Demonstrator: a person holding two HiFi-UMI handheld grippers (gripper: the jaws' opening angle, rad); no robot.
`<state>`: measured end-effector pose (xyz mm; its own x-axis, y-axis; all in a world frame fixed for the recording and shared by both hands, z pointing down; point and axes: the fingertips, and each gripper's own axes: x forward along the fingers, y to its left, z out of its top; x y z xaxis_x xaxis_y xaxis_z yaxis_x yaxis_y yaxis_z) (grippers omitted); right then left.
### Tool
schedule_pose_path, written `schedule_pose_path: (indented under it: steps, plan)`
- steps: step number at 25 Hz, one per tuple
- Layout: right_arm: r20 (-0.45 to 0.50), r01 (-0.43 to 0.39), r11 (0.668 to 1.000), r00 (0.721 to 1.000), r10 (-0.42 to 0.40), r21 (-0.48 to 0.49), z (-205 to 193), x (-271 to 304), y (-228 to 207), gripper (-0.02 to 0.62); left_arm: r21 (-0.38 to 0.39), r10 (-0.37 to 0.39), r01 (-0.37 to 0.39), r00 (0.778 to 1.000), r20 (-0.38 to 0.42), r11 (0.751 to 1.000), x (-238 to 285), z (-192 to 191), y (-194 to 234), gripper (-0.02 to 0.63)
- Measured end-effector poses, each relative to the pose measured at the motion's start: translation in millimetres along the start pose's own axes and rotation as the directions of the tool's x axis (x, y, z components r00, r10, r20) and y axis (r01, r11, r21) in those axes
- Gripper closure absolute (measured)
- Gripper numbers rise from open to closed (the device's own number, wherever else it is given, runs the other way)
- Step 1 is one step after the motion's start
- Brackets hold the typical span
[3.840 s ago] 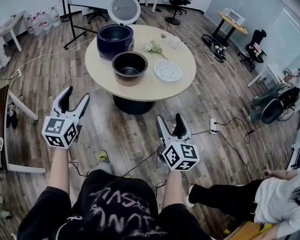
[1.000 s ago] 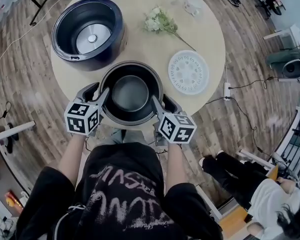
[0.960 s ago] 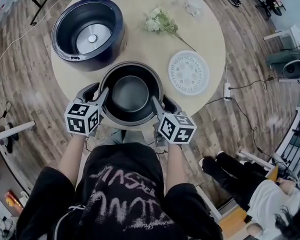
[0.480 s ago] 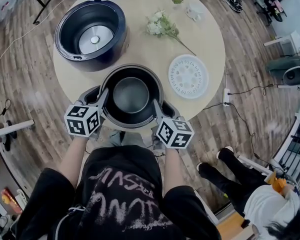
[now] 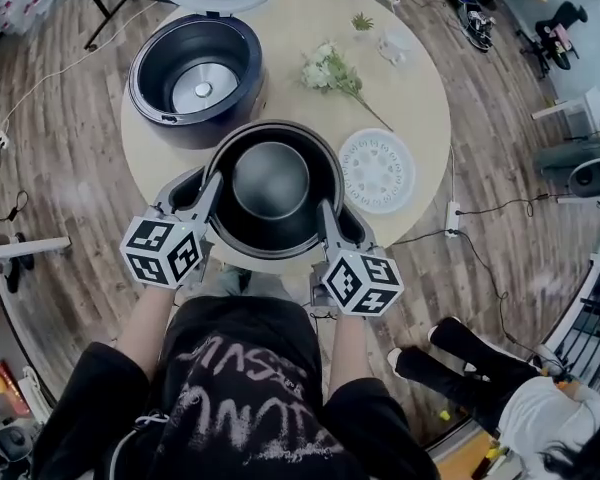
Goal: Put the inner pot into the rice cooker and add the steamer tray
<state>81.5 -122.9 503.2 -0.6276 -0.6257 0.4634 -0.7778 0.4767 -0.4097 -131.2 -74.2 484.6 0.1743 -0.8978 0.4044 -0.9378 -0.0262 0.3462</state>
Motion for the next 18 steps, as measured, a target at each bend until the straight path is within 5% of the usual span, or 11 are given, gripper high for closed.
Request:
schedule_pose_path:
  steps: [8,18]
  plan:
    - [0.132,-0.076,0.995,0.988,0.084,-0.063,71.9,-9.7,22.4,0.509,0.063,0.017,-0.028,0.986,0.169,0.998,-19.5,72.7,-21.2,0.526]
    - [0.216,-0.163,0.975,0.957,0.194,-0.153,141.1,3.4,67.3,0.511,0.086,0.046,-0.079,0.942,0.333,0.993,-45.0,146.1,-13.1,0.528]
